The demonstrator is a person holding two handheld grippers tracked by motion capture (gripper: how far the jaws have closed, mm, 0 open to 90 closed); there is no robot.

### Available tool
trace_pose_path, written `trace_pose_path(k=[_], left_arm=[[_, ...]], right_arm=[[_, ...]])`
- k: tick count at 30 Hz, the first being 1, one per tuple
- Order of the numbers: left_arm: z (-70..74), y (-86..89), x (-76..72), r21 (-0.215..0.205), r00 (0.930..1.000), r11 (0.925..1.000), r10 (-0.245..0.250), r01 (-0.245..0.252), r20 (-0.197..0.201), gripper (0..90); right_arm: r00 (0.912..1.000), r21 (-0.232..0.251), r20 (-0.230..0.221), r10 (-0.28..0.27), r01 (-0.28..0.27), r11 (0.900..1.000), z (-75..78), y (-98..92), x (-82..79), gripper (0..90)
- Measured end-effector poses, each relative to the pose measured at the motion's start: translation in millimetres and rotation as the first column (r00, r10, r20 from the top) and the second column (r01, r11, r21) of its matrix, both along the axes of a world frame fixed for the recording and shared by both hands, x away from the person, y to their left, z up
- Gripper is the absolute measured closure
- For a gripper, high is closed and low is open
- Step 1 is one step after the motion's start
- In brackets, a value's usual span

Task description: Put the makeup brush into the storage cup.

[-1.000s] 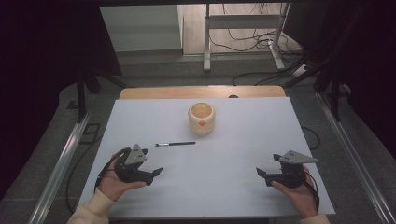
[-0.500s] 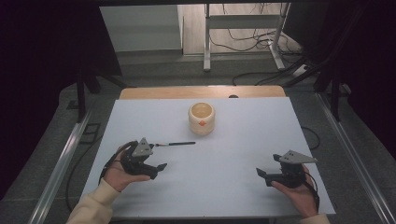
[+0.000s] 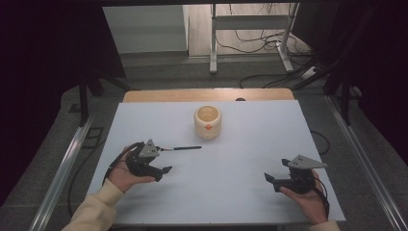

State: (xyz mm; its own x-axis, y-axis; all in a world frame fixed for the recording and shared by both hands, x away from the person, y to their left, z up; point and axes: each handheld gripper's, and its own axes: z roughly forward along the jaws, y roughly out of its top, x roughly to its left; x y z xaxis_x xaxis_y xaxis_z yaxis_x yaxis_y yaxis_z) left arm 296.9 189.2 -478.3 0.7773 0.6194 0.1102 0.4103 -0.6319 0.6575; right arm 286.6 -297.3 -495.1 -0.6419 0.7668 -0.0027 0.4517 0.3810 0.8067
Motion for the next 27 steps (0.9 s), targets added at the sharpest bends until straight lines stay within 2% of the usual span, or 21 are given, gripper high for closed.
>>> trace_pose_path(k=[8,27], left_arm=[[3.1,-3.7,7.2,0.015,1.0,0.9999,-0.005,0.005,-0.003,18.0],[4.2,-4.9,30.7,0.03,0.9985,0.9988,-0.036,0.038,-0.041,18.1]], right_arm=[[1.0,0.001,0.0,0.0,0.0,1.0,-0.1,-0.1,0.0,12.8],[1.0,0.0,0.0,0.002,-0.002,1.0,-0.3,0.2,0.1,12.8]])
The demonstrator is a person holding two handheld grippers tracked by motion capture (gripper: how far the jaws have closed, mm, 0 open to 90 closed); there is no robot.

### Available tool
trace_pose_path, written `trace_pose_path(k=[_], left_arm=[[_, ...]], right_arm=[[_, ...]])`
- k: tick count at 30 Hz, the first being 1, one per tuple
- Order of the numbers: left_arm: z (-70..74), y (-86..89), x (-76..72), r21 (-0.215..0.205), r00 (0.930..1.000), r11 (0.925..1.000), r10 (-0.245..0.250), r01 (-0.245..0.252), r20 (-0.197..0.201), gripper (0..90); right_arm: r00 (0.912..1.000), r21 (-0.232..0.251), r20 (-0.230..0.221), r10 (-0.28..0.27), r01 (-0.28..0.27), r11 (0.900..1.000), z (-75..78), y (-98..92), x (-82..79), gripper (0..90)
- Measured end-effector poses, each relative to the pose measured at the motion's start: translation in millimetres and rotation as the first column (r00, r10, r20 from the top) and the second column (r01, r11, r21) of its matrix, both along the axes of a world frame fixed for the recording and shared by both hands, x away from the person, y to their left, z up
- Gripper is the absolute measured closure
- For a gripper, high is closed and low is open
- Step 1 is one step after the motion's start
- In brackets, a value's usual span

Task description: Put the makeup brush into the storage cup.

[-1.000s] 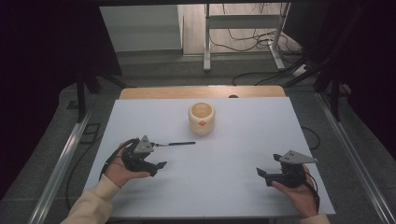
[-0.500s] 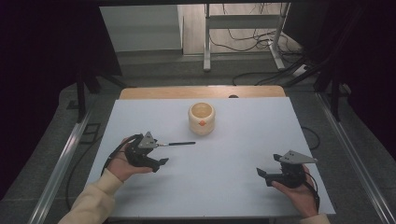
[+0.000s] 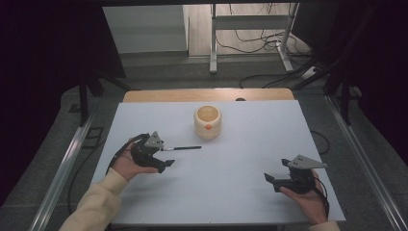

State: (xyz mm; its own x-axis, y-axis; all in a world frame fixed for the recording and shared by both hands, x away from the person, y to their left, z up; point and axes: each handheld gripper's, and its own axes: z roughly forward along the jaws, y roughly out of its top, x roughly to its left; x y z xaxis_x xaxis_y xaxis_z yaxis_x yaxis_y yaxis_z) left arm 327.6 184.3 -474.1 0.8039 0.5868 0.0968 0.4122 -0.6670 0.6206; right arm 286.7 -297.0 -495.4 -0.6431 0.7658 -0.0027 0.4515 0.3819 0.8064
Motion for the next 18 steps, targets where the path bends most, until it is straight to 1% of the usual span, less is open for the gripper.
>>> trace_pose_path(k=[2,8,11,14,16,18], left_arm=[[-0.5,-1.1,3.4,-0.003,1.0,1.0,-0.005,0.005,-0.004,18.7],[-2.2,-4.2,13.5,0.015,0.9997,0.9997,-0.021,0.021,-0.01,19.1],[-1.7,-4.8,18.3,0.02,0.9998,0.9997,-0.016,0.016,-0.013,19.1],[-2.6,-4.5,22.7,0.014,0.9997,0.9998,-0.014,0.014,-0.018,19.1],[-3.5,-4.3,25.3,0.031,0.9996,0.9993,-0.019,0.02,-0.021,19.1],[-4.1,-4.3,27.4,0.038,0.9998,0.9992,-0.008,0.008,-0.021,19.1]], right_arm=[[1.0,0.0,0.0,0.0,0.0,1.0,0.3,0.1,-0.2,12.8],[1.0,0.001,0.0,0.001,-0.001,1.0,0.2,-0.1,-0.2,12.8],[1.0,0.0,0.001,-0.001,0.001,1.0,0.3,-0.4,0.0,12.9],[1.0,0.0,0.003,-0.002,0.002,1.0,0.6,-0.5,-0.3,12.9],[1.0,0.0,0.003,-0.003,0.003,1.0,0.6,-0.6,-0.3,12.9],[1.0,0.001,0.001,-0.003,0.003,1.0,0.4,-0.6,-0.1,13.0]])
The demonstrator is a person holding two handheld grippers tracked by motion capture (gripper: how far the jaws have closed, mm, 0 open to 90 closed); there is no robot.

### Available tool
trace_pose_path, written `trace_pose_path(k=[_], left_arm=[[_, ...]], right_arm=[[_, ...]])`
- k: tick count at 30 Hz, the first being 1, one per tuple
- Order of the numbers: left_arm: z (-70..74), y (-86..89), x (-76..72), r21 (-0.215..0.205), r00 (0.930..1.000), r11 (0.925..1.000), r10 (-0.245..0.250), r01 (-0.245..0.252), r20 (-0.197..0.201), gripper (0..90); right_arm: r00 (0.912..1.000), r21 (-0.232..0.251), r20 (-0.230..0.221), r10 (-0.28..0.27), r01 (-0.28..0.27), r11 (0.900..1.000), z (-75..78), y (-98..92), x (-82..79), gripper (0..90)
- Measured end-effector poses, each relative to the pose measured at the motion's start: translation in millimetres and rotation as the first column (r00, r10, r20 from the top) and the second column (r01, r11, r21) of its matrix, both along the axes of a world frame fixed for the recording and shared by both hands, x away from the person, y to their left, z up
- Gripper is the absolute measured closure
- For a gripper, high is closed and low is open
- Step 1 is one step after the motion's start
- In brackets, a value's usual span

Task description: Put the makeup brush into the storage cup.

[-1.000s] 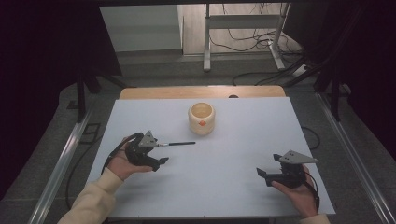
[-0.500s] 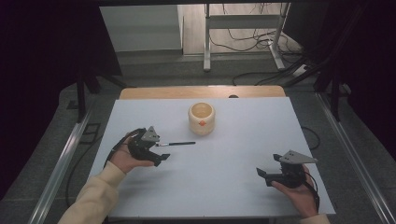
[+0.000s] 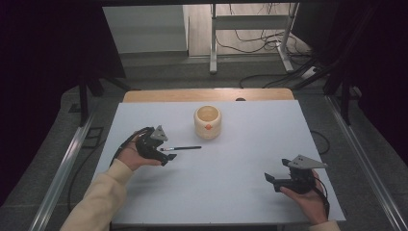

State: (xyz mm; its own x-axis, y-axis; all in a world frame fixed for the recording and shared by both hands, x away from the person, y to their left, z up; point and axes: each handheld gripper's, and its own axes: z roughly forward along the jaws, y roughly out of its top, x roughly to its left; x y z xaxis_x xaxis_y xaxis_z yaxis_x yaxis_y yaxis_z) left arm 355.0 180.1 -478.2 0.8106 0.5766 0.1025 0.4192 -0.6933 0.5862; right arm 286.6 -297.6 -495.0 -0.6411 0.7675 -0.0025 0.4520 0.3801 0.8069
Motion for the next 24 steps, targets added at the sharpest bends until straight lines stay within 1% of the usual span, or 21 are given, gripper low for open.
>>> trace_pose_path(k=[1,4,5,8,9,12,14,16,19,22,24], left_arm=[[-0.3,0.0,1.5,0.007,1.0,0.9999,0.008,-0.008,-0.002,19.1],[-0.5,0.4,6.1,0.026,1.0,0.9997,0.001,-0.001,-0.006,19.2],[-0.5,0.1,7.4,0.029,1.0,0.9996,-0.004,0.005,-0.009,19.2],[-0.8,-1.2,10.2,0.018,0.9999,0.9998,0.002,-0.002,-0.015,19.5],[-1.4,-1.8,11.4,0.02,0.9998,0.9998,0.002,-0.001,-0.019,19.7],[-3.1,-3.5,14.2,0.036,0.9995,0.9993,-0.01,0.011,-0.03,19.8],[-3.9,-4.9,16.4,0.033,0.9992,0.9993,-0.016,0.017,-0.036,19.7],[-3.9,-7.2,18.2,0.03,0.9986,0.9989,-0.033,0.035,-0.041,19.4],[-2.8,-10.8,21.1,0.044,0.9976,0.9978,-0.047,0.049,-0.051,18.5],[-2.7,-12.6,24.3,0.042,0.9981,0.9984,-0.037,0.039,-0.049,17.9],[-3.8,-13.3,27.1,0.062,0.9975,0.9971,-0.041,0.045,-0.056,16.8]], right_arm=[[1.0,0.0,0.0,0.0,0.0,1.0,0.0,0.1,0.0,13.0],[1.0,-0.002,-0.001,0.0,0.0,1.0,-0.2,0.3,0.1,13.0],[1.0,-0.003,-0.001,-0.001,0.001,1.0,-0.3,0.2,0.1,13.0],[1.0,-0.002,-0.004,-0.006,0.006,1.0,-0.3,-0.3,0.3,13.1],[1.0,0.0,-0.004,-0.005,0.005,1.0,-0.3,-0.4,0.4,13.1],[1.0,-0.001,-0.006,-0.005,0.005,1.0,-0.7,-0.3,0.6,13.1],[1.0,-0.002,-0.006,-0.005,0.005,1.0,-0.9,-0.3,0.7,13.2],[1.0,-0.002,-0.005,-0.005,0.005,1.0,-0.8,-0.5,0.7,13.2],[1.0,-0.002,-0.004,-0.007,0.007,1.0,-0.8,-0.7,0.8,13.2],[1.0,-0.002,-0.005,-0.005,0.005,1.0,-0.9,-0.3,0.7,13.2],[1.0,-0.003,-0.006,-0.006,0.006,1.0,-1.0,-0.4,0.7,13.2]])
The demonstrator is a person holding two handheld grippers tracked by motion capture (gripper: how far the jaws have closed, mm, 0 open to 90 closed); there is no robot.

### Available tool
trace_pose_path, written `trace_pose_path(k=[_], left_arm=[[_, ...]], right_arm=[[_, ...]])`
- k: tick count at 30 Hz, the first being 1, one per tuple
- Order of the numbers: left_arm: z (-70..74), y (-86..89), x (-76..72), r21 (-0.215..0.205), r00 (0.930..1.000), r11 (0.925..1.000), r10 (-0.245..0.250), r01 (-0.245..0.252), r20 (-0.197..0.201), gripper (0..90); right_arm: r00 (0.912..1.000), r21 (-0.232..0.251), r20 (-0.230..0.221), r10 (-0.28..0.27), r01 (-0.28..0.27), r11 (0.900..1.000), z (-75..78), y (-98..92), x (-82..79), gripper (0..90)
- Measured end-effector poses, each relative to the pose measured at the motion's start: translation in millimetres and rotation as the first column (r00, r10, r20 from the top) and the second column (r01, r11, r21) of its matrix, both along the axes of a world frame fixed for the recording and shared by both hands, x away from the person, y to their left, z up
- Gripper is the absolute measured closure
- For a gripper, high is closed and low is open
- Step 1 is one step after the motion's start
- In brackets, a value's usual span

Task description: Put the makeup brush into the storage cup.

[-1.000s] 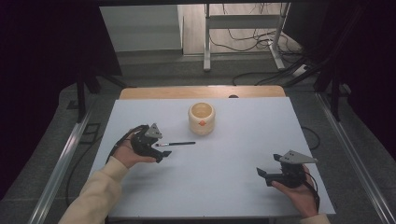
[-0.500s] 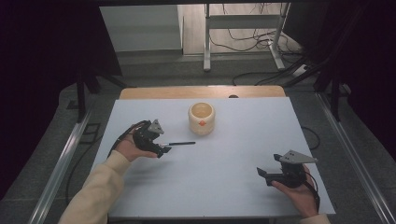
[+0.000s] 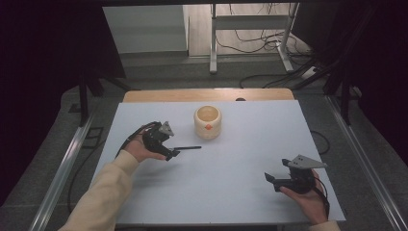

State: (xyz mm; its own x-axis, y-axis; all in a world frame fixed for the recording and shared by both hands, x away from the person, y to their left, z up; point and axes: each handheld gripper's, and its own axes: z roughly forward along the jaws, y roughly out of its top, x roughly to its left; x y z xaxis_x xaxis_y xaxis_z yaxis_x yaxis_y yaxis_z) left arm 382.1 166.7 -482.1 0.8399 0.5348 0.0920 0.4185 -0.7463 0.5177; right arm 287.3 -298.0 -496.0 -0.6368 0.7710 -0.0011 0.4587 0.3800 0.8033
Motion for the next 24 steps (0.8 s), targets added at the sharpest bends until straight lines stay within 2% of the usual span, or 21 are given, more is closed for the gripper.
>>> trace_pose_path(k=[7,10,12,20,24], left_arm=[[0.2,-3.6,7.3,0.017,0.9995,0.9994,-0.028,0.029,-0.013,16.5],[-0.5,-5.4,9.9,0.008,0.9992,0.9993,-0.036,0.037,-0.015,16.6],[-2.1,-5.4,11.6,0.001,0.9989,0.9992,-0.041,0.041,-0.025,16.7],[-9.5,-1.9,18.5,0.027,0.997,0.998,-0.056,0.057,-0.053,17.0],[-12.6,-0.5,22.2,0.022,0.9952,0.9973,-0.069,0.07,-0.07,17.4]], right_arm=[[1.0,0.0,-0.001,0.0,0.0,1.0,0.0,-0.3,0.2,13.2],[1.0,0.0,0.0,-0.001,0.001,1.0,0.0,-0.4,0.2,13.3],[1.0,0.0,0.0,-0.001,0.001,1.0,0.0,-0.3,0.1,13.3],[1.0,-0.002,-0.002,0.001,-0.001,1.0,-0.6,-0.1,0.4,13.3],[1.0,-0.004,-0.003,0.001,-0.001,1.0,-0.8,-0.1,0.5,13.3]])
